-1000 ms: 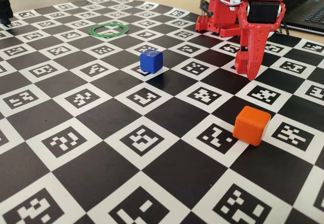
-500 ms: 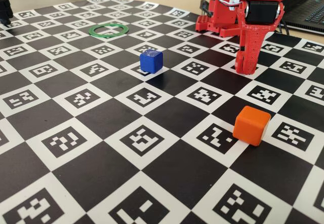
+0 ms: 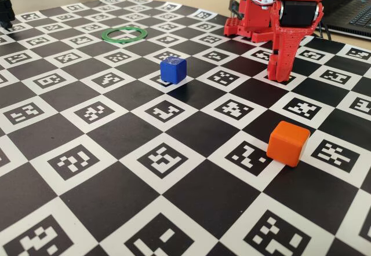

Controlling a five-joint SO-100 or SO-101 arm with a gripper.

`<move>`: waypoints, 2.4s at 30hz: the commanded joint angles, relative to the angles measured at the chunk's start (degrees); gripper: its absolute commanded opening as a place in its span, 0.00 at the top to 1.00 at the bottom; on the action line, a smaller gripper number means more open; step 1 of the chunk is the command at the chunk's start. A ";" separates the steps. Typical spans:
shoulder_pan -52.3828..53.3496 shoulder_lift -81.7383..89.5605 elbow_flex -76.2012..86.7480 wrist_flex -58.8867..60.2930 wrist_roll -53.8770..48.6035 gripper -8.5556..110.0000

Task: Grab the red cube then put it in the green circle then put the blue cube on top and finally the orange cube on top

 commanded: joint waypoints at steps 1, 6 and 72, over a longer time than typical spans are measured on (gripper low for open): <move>2.81 7.21 -7.29 6.33 -0.70 0.89; 12.04 9.67 -14.77 17.05 -6.42 0.89; 94.31 -11.95 -25.84 -0.44 -61.70 0.90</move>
